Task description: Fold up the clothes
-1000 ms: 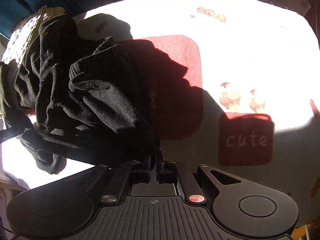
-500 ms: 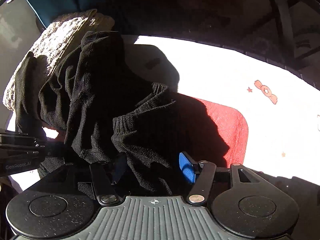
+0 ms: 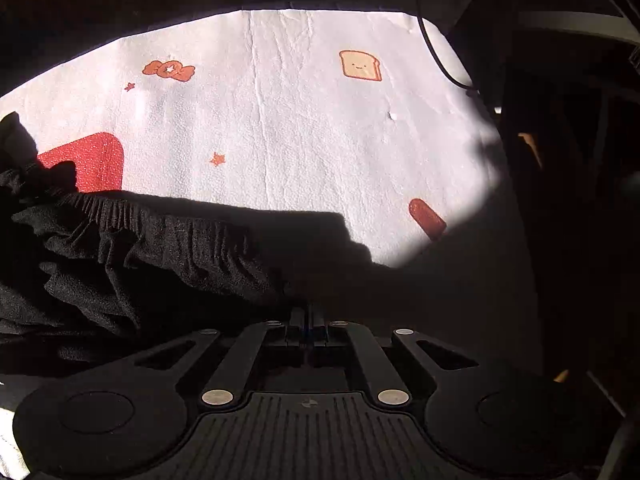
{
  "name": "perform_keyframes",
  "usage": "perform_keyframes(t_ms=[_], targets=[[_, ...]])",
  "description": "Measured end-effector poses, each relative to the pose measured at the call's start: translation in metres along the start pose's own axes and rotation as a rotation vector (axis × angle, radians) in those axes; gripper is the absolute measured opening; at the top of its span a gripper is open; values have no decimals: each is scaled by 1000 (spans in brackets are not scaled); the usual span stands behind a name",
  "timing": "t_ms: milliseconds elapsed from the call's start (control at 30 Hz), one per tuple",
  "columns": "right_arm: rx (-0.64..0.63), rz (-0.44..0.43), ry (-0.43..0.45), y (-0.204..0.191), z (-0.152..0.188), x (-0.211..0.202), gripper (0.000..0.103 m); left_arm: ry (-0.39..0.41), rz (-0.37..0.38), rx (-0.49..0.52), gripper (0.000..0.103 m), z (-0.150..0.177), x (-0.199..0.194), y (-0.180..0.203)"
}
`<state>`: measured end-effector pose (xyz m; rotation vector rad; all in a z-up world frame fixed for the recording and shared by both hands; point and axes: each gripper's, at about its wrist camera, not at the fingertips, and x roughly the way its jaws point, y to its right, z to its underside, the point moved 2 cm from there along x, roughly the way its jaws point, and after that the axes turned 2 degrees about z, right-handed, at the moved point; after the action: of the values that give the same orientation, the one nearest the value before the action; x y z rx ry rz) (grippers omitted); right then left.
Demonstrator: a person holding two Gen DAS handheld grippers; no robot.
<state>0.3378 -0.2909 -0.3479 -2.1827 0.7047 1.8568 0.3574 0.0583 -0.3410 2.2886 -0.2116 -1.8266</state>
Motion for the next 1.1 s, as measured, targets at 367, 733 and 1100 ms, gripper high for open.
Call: perform_keyframes(t_ms=[367, 733, 1100], targets=[[75, 153, 4, 55, 19, -1, 34, 15, 42, 140, 79, -17, 16, 69], [-149, -137, 169, -66, -39, -22, 53, -62, 127, 36, 58, -47, 50, 60], [-139, -309, 199, -133, -60, -27, 47, -121, 106, 8, 9, 9, 27, 50]])
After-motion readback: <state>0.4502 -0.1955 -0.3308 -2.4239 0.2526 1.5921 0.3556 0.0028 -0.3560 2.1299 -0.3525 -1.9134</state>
